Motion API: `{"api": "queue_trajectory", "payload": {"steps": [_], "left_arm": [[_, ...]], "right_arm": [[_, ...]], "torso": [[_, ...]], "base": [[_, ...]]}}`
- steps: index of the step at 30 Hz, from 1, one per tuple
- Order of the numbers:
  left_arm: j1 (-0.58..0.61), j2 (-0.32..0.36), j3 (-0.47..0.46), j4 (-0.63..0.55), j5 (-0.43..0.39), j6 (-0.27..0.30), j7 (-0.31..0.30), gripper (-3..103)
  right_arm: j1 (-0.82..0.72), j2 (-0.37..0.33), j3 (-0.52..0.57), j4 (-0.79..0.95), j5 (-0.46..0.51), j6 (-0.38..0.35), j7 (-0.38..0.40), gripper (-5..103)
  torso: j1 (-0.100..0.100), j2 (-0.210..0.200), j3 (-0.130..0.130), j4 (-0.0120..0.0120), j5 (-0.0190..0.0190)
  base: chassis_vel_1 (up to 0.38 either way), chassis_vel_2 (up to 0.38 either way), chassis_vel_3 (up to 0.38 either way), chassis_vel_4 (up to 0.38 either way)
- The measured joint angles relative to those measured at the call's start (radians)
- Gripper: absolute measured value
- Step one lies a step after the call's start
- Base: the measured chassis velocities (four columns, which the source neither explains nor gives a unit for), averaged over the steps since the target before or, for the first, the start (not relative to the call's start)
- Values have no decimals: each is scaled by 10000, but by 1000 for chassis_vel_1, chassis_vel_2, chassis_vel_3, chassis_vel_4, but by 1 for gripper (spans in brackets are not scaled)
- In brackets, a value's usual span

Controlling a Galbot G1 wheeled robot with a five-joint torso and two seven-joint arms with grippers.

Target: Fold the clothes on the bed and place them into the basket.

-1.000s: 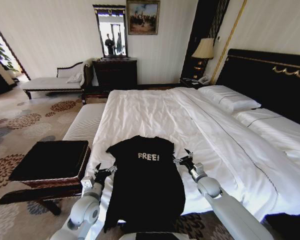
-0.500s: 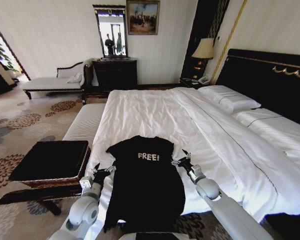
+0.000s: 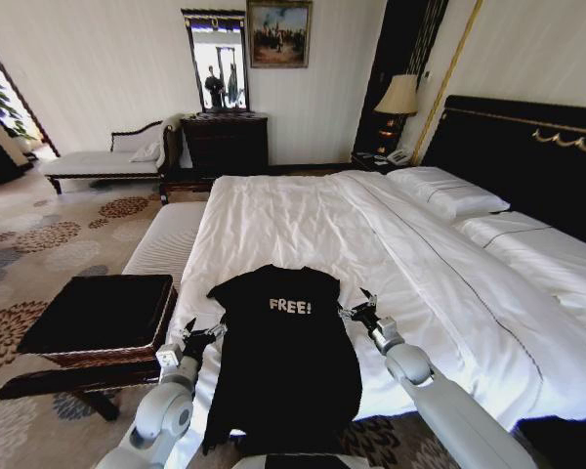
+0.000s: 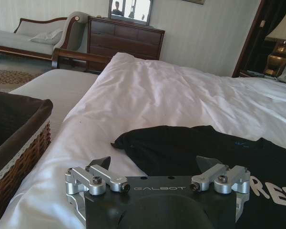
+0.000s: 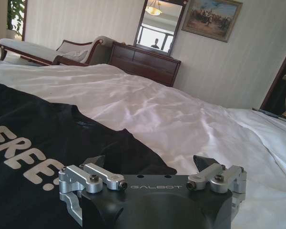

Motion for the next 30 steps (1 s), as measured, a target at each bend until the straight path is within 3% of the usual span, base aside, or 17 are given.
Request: {"api": "queue_trajectory", "payload": {"steps": [5, 15, 16, 19, 20, 22, 30], "left_arm": [[26, -6, 6, -24, 0, -1, 0, 100], [59, -17, 37, -33, 18, -7, 13, 100], [62, -35, 30, -41, 34, -7, 12, 100], [131, -32, -87, -137, -59, -5, 16, 100], [131, -32, -87, -137, -59, -5, 16, 100], [38, 142, -121, -45, -488, 28, 20, 100], [-874, 324, 162, 801, -1650, 94, -151, 100]], "right_arm": [[-152, -130, -287, 275, -191, 8, -159, 100], [-1, -873, -1160, 168, -1371, 897, -871, 100], [1, -832, -1127, 117, -1276, 897, -851, 100], [-418, -366, -494, 392, 676, 294, -222, 100], [-418, -366, -494, 392, 676, 294, -222, 100], [-672, 4, -58, 563, 1815, 112, 208, 100], [-1376, 614, 1007, 825, 1996, 111, 422, 100]], "torso": [[0, 0, 0, 0, 0], [0, 0, 0, 2, -3], [0, 0, 1, 3, -1], [0, -1, 1, 0, -1], [0, -1, 1, 0, -1], [-1, 1, 0, 0, 2], [0, 1, 0, -3, 0]], "base": [[0, 0, 0, 0], [0, 0, 0, 0], [0, 0, 0, 0], [0, 0, 0, 0], [0, 0, 0, 0], [0, 0, 0, 0], [0, 0, 0, 0]]}}
